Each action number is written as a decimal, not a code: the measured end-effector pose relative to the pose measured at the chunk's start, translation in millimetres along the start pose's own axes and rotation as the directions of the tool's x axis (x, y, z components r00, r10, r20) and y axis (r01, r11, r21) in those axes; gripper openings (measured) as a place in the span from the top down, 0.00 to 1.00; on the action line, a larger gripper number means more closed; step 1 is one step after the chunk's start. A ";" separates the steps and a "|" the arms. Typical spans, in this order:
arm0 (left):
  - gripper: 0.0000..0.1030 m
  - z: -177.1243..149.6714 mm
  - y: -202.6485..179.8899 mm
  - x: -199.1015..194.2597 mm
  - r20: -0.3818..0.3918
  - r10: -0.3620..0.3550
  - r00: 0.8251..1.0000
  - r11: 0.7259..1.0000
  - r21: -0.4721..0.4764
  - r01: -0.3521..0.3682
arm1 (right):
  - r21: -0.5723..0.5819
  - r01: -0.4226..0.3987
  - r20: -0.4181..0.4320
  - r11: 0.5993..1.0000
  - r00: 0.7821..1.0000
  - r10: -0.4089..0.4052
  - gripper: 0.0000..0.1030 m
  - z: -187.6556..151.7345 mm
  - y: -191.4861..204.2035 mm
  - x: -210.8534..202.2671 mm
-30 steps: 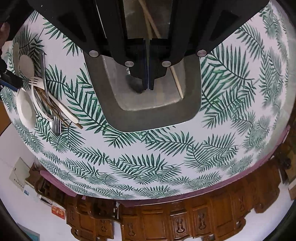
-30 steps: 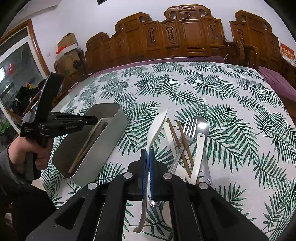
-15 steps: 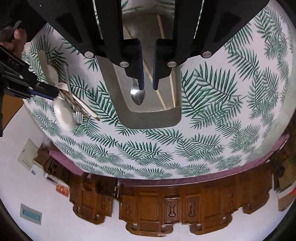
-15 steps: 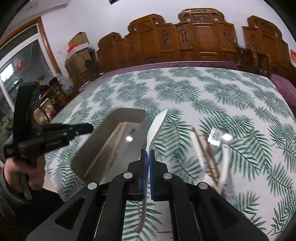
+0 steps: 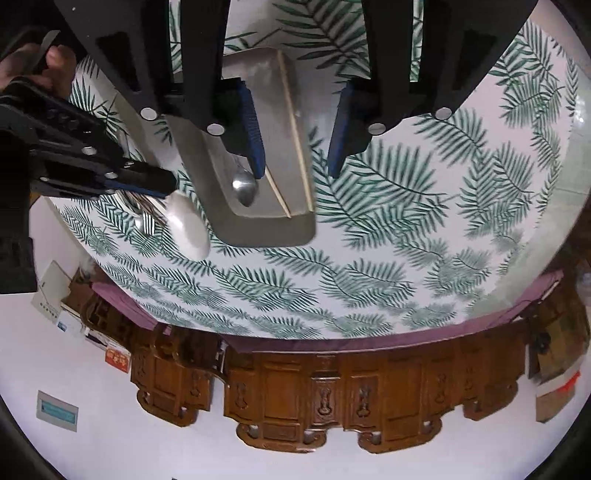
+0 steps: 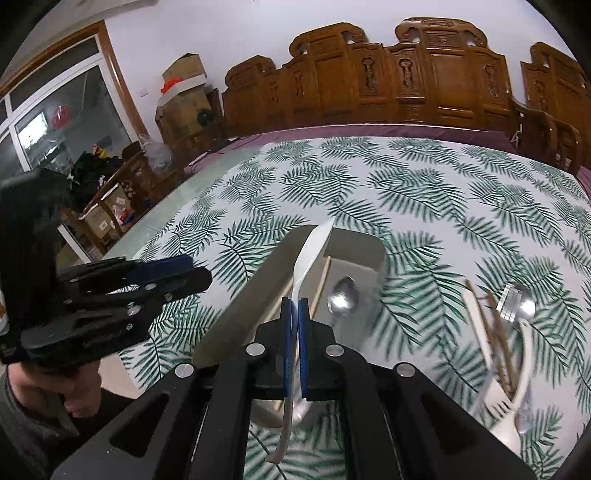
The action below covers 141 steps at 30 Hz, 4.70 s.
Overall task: Organize utensils
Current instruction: 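Lower the white plastic spoon into the tray and open the right tool, then move the right tool back to the pile and grasp a fork, then grasp a metal fork from the pile with the left tool while the right tool holds utensils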
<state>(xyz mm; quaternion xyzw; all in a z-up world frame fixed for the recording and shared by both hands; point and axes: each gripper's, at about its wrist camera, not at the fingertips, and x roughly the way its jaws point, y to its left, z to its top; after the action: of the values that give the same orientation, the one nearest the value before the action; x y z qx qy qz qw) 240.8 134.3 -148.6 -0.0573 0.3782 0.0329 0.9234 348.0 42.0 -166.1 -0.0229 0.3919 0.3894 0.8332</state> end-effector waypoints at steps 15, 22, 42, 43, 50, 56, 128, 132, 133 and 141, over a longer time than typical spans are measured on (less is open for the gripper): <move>0.67 2.7 41.9 -11.2 0.029 0.033 0.999 0.997 -0.071 -0.031 | 0.041 0.017 -0.089 0.999 0.996 -0.013 0.95 6.0 15.6 75.5; 0.67 1.5 40.5 -8.8 0.023 0.026 0.999 0.997 -0.067 -0.025 | 0.109 -0.002 -0.104 0.994 0.994 0.014 0.92 6.9 9.3 83.5; 0.67 -0.9 -15.3 -11.7 0.028 -0.071 0.997 0.997 0.030 0.071 | 0.017 0.196 -0.005 0.980 0.981 -0.196 0.92 -15.5 -65.3 -39.1; 0.67 -1.4 -18.8 -11.5 0.026 -0.075 0.997 0.997 0.037 0.074 | 0.015 0.216 0.001 0.976 0.976 -0.216 0.92 -17.4 -72.7 -47.1; 0.46 -7.1 -48.3 -7.3 0.012 -0.106 0.994 0.991 0.077 0.105 | 0.035 0.338 -0.012 0.941 0.941 -0.337 0.92 -38.0 -123.3 -71.9; 0.39 -12.3 -72.5 -3.2 -0.003 -0.124 0.992 0.987 0.106 0.123 | 0.077 0.373 -0.035 0.924 0.928 -0.372 0.79 -54.3 -152.8 -67.6; 0.94 7.1 -227.2 156.4 -0.272 -0.040 0.961 0.941 0.312 0.128 | 0.274 0.261 -0.046 0.925 0.965 -0.259 0.95 -77.1 -226.5 -78.4; 0.94 8.6 -224.4 157.0 -0.276 -0.035 0.960 0.938 0.323 0.128 | 0.272 0.261 -0.046 0.926 0.965 -0.259 0.95 -76.7 -226.3 -78.2; 0.94 8.6 -224.4 156.9 -0.277 -0.033 0.960 0.937 0.326 0.126 | 0.272 0.261 -0.046 0.926 0.965 -0.258 0.95 -76.7 -226.4 -78.3; 0.91 13.5 -233.9 165.6 -0.276 -0.006 0.961 0.914 0.388 0.117 | 0.269 0.258 -0.047 0.928 0.966 -0.255 0.95 -76.6 -226.1 -77.5</move>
<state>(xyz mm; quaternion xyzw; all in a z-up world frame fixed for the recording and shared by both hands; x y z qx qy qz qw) 392.4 -92.9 -236.4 0.1173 0.4965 -0.0825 0.8561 419.9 -190.6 -227.5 0.0389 0.4401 0.2196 0.8698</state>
